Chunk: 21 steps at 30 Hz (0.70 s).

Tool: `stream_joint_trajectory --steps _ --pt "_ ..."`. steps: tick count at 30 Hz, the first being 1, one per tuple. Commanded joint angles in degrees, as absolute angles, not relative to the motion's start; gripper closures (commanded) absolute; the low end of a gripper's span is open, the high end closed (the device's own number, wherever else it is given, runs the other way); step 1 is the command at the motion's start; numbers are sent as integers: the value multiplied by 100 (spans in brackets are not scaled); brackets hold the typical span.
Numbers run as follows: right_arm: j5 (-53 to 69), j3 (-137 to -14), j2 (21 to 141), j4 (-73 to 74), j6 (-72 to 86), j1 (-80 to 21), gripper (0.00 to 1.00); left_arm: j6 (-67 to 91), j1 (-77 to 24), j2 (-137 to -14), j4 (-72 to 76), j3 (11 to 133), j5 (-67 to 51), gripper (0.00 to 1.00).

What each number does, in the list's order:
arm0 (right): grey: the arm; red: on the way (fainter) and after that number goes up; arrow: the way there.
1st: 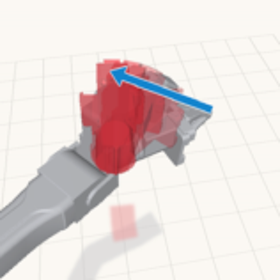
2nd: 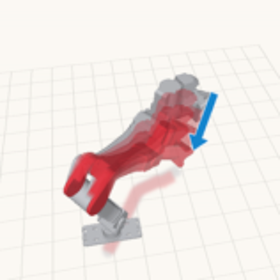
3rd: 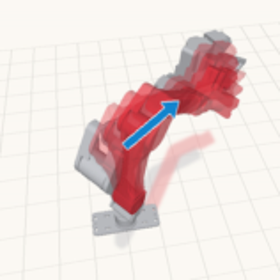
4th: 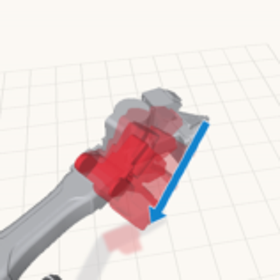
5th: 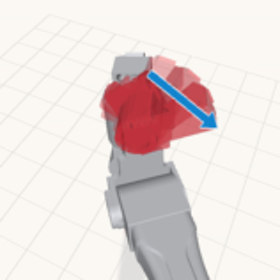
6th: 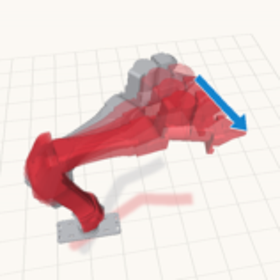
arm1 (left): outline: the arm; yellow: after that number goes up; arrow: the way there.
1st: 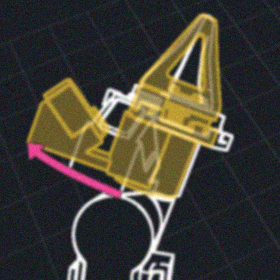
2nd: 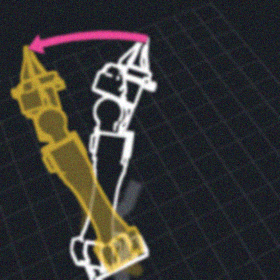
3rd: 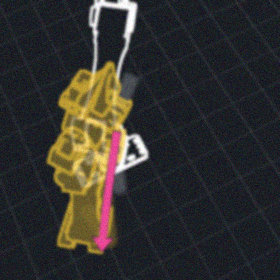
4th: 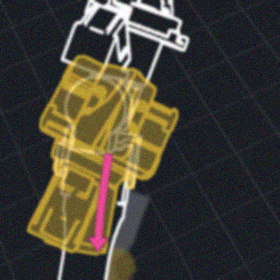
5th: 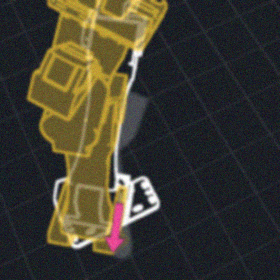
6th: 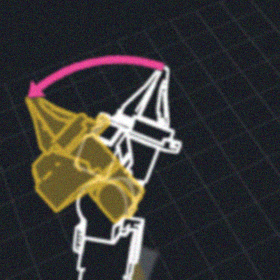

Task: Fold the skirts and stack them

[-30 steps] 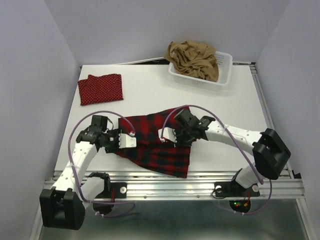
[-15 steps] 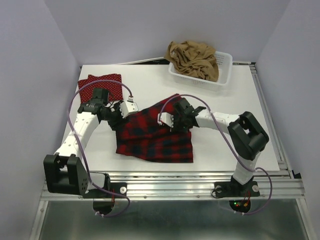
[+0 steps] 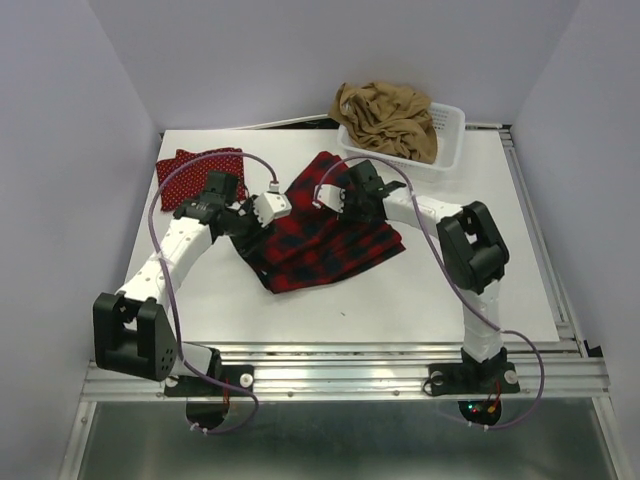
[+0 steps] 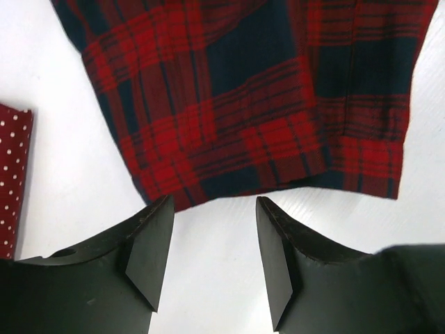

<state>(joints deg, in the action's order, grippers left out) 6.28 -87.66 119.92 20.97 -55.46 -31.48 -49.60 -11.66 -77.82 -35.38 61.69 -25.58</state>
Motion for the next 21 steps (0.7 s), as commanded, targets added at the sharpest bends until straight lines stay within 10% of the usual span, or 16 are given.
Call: stream_joint_trajectory --steps 1,4,7,17,21 --pt "861 -8272 10588 2268 -5222 -3190 62 -4378 -1950 -7524 -3165 6223 -2119 39" --pt "905 -7770 9672 2197 -4239 -3190 33 -4062 -2434 -7620 -2901 6152 -1820 38" --pt "967 -7401 9107 2233 -3115 -3190 32 -3763 -2777 -7901 -2839 6266 -1635 39" --pt "2319 -6523 8771 2014 1884 -3190 60 -3164 -3252 -8718 -2689 6425 -686 46" --pt "2690 -6083 9481 1775 2355 -3190 73 -3269 -3427 -8956 -2979 6399 -747 68"
